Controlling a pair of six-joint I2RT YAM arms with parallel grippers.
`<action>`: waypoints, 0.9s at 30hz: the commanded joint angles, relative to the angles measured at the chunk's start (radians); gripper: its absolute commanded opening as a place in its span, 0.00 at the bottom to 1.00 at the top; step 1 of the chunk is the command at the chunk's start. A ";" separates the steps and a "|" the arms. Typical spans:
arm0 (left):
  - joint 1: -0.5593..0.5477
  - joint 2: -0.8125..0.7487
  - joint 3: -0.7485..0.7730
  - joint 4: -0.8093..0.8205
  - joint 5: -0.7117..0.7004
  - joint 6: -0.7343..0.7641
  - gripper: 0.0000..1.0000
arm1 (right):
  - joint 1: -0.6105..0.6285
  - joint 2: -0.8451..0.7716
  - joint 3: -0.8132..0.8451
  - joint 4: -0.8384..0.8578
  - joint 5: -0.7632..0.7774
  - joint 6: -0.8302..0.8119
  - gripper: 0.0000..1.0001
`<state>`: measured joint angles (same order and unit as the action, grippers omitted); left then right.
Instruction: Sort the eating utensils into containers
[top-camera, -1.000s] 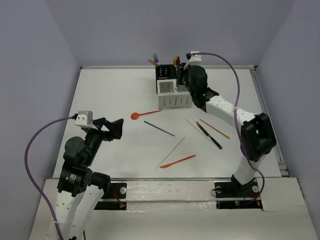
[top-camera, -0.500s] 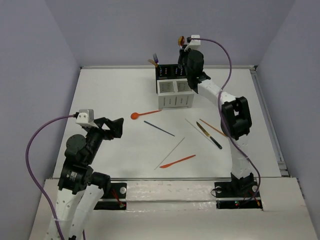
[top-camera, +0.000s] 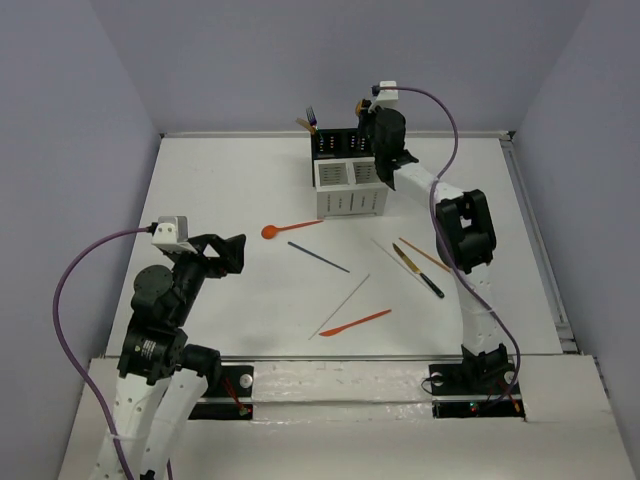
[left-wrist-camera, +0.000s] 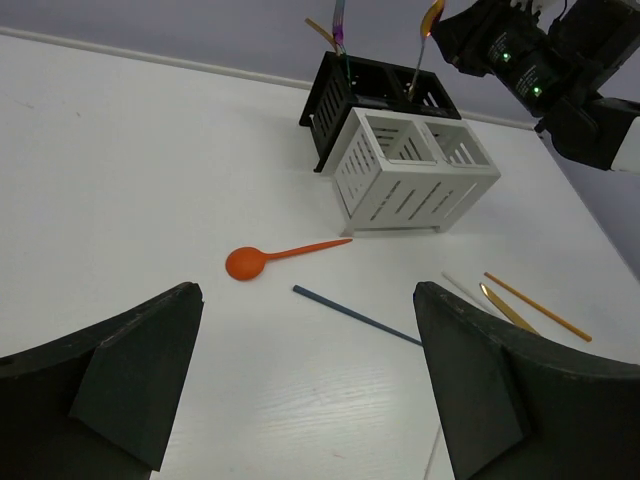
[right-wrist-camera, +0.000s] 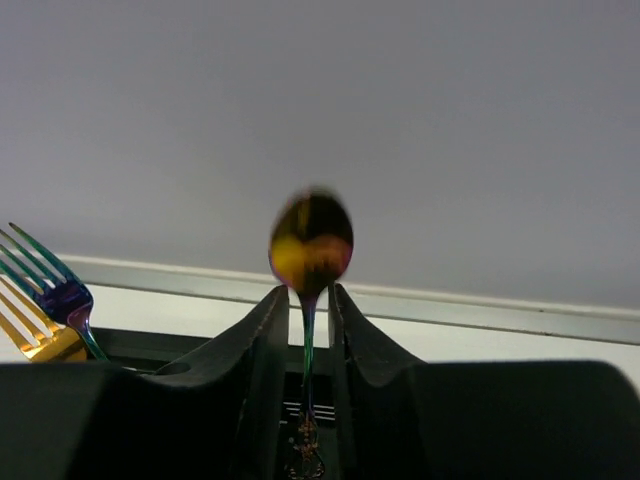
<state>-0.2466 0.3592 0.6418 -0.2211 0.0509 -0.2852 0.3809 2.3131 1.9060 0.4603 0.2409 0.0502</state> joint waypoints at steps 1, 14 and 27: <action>0.007 -0.003 0.024 0.049 0.004 0.017 0.99 | 0.007 -0.073 -0.041 0.086 -0.025 -0.035 0.34; 0.017 -0.032 0.022 0.052 0.012 0.014 0.99 | 0.047 -0.412 -0.288 -0.083 -0.393 -0.089 0.28; 0.035 -0.040 0.019 0.052 0.012 0.001 0.99 | 0.325 -0.269 -0.036 -0.787 -0.640 -0.331 0.25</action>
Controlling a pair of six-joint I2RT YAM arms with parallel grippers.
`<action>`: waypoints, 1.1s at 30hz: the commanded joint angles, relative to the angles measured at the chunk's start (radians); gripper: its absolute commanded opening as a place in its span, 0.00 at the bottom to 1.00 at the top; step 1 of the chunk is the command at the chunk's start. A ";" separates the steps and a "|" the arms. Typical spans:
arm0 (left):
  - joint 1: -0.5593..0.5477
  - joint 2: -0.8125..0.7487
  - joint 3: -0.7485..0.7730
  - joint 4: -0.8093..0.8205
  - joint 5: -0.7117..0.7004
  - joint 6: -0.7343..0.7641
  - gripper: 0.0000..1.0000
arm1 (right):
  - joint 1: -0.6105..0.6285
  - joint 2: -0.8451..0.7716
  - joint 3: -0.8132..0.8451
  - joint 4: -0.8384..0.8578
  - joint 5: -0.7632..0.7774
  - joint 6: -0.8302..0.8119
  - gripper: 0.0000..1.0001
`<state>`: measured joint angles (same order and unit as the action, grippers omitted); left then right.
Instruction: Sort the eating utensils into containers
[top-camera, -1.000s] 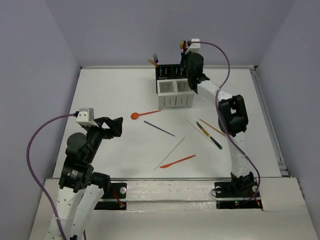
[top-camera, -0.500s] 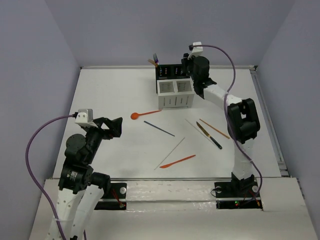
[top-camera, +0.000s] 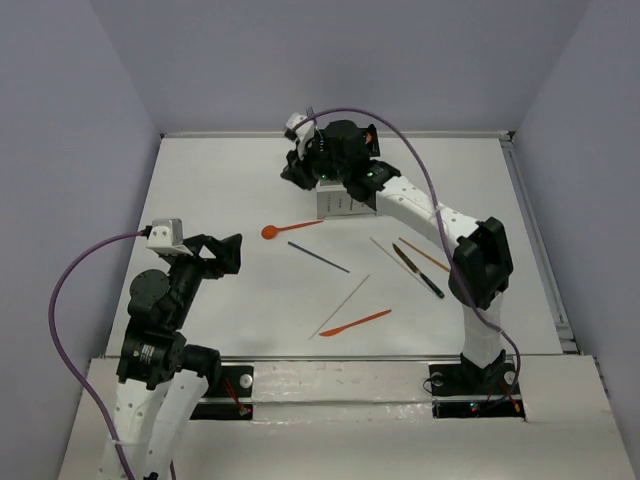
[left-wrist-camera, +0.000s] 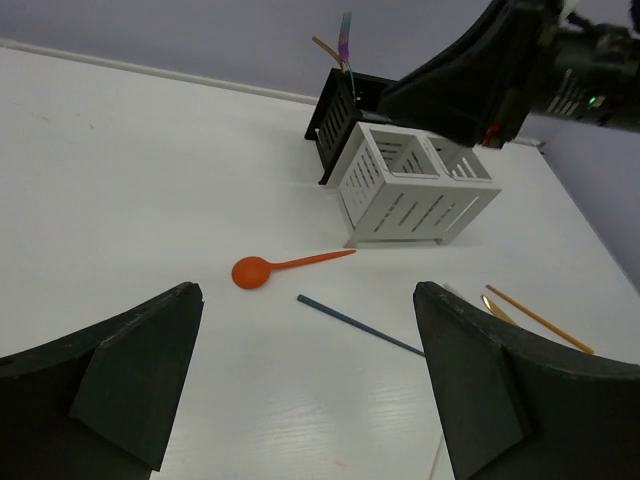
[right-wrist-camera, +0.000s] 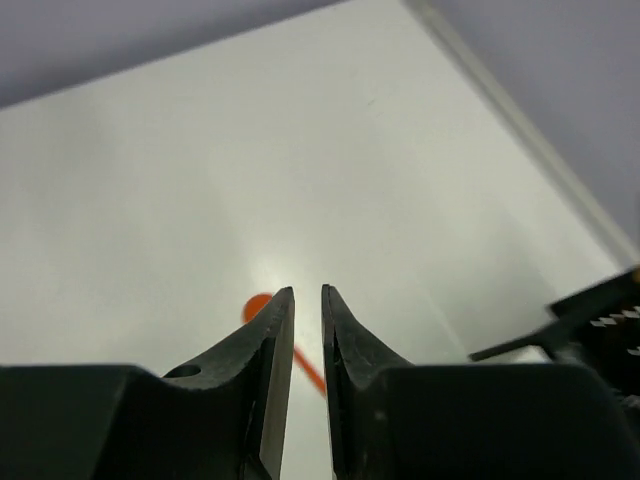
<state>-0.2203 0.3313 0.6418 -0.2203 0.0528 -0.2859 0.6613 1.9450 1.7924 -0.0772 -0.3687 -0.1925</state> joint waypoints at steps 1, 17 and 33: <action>0.009 -0.014 0.019 0.052 0.010 0.002 0.99 | 0.058 0.120 0.099 -0.271 -0.024 -0.093 0.27; 0.009 -0.008 0.016 0.053 0.018 -0.001 0.99 | 0.101 0.496 0.473 -0.584 0.088 -0.268 0.57; 0.018 0.005 0.016 0.056 0.030 0.001 0.99 | 0.110 0.631 0.552 -0.593 0.054 -0.282 0.59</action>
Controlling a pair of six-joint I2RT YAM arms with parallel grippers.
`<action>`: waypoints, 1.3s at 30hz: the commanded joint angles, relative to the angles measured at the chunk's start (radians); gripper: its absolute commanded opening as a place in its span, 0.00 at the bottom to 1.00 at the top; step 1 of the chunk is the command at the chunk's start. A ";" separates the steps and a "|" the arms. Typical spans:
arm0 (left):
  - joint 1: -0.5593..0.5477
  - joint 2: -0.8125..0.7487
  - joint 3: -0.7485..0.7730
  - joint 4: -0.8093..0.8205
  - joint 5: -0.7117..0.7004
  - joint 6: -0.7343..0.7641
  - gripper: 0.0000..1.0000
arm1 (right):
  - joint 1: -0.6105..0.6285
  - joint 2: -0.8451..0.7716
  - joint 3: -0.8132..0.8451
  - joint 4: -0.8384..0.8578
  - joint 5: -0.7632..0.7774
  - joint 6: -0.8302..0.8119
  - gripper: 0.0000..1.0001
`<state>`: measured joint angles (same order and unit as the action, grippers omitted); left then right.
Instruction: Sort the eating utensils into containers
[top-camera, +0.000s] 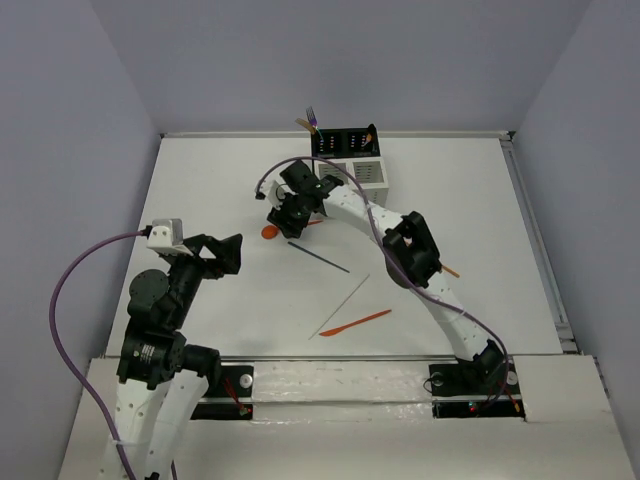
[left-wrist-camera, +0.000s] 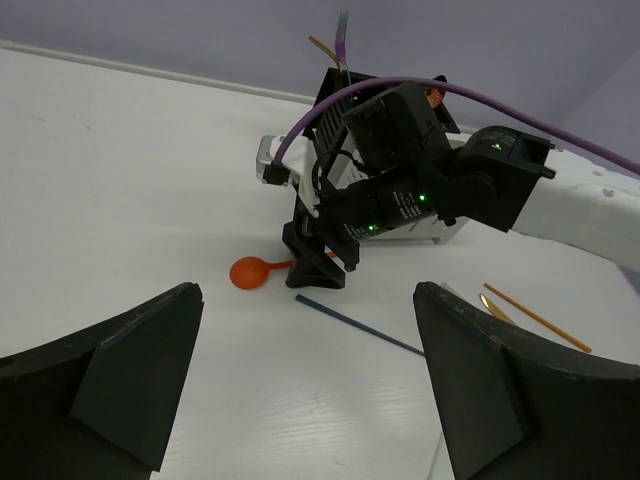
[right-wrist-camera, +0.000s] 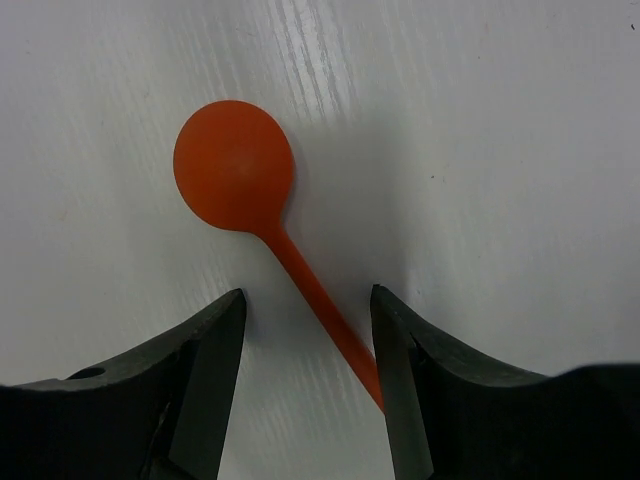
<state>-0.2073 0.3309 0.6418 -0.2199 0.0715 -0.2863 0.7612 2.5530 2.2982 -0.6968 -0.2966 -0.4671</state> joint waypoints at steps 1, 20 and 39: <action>0.005 0.005 0.016 0.056 0.010 0.001 0.99 | 0.010 0.029 0.046 0.043 -0.018 -0.001 0.57; 0.005 -0.009 0.016 0.057 0.011 0.001 0.99 | 0.029 0.085 0.056 0.137 -0.036 0.051 0.42; 0.005 -0.026 0.016 0.057 0.008 0.003 0.99 | 0.029 -0.151 -0.169 0.661 0.115 0.179 0.07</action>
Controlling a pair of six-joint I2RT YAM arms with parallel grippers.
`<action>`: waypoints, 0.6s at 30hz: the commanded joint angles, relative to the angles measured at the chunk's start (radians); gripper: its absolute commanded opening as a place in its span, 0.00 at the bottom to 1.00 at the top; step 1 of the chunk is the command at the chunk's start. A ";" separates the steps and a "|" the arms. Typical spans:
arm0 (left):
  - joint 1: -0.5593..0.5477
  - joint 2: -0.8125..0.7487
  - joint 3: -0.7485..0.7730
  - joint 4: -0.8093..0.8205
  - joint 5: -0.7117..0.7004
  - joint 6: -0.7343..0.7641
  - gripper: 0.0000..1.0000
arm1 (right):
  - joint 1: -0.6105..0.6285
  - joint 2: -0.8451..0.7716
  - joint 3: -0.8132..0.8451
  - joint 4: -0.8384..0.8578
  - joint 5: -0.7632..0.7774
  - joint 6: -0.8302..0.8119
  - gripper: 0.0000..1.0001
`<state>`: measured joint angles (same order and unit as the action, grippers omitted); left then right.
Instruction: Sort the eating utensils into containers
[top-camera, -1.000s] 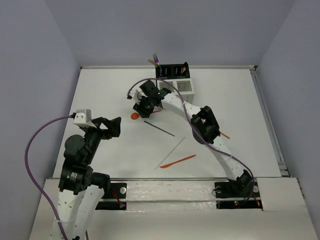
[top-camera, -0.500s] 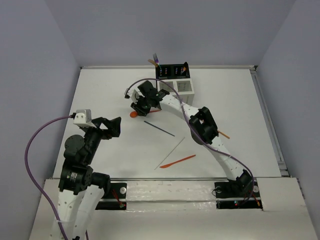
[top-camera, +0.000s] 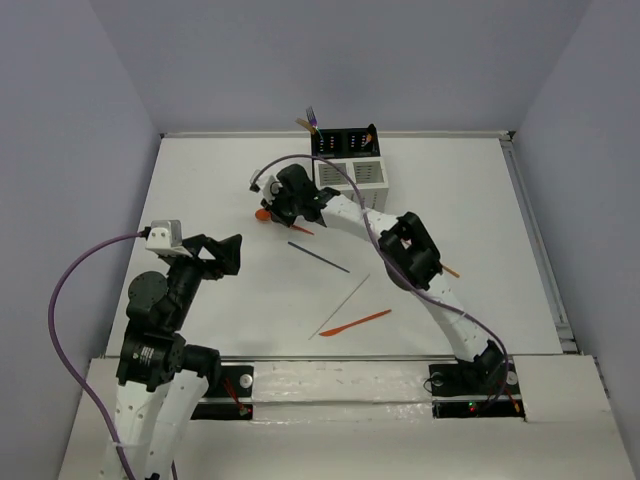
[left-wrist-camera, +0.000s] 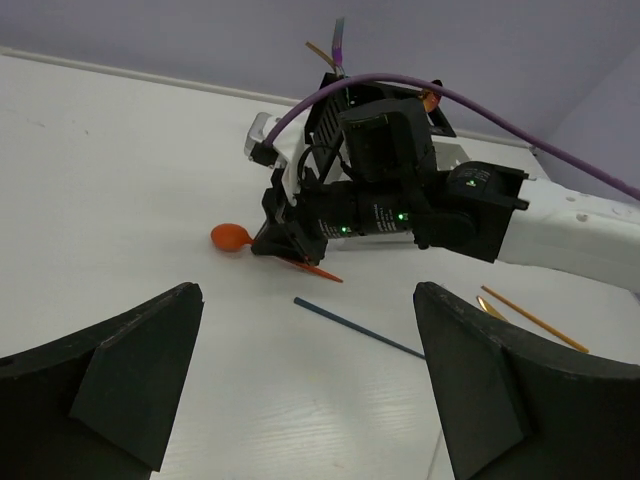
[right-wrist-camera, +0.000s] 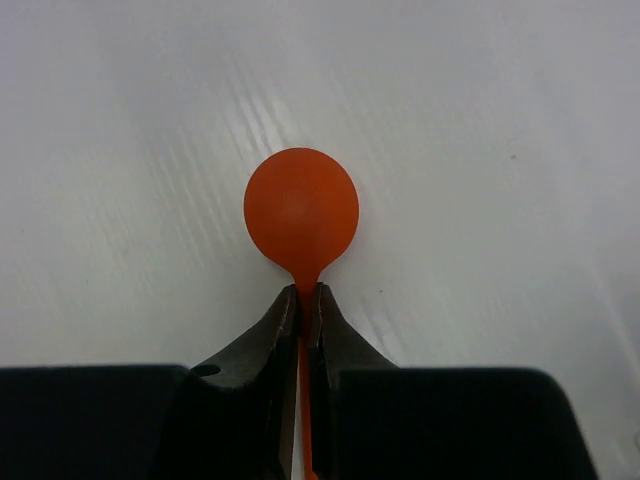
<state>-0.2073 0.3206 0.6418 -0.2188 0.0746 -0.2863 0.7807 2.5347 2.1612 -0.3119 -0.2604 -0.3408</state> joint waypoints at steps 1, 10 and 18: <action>0.005 -0.015 0.018 0.055 0.004 0.001 0.99 | 0.009 -0.154 -0.058 0.357 0.091 0.069 0.07; 0.005 -0.028 0.018 0.055 0.002 0.003 0.99 | -0.055 -0.470 -0.326 0.749 0.135 0.204 0.07; 0.005 -0.020 0.018 0.055 0.005 0.003 0.99 | -0.267 -0.544 -0.357 0.870 0.210 0.393 0.07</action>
<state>-0.2073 0.3042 0.6418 -0.2146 0.0746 -0.2863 0.6422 1.9816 1.8160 0.4259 -0.1314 -0.0856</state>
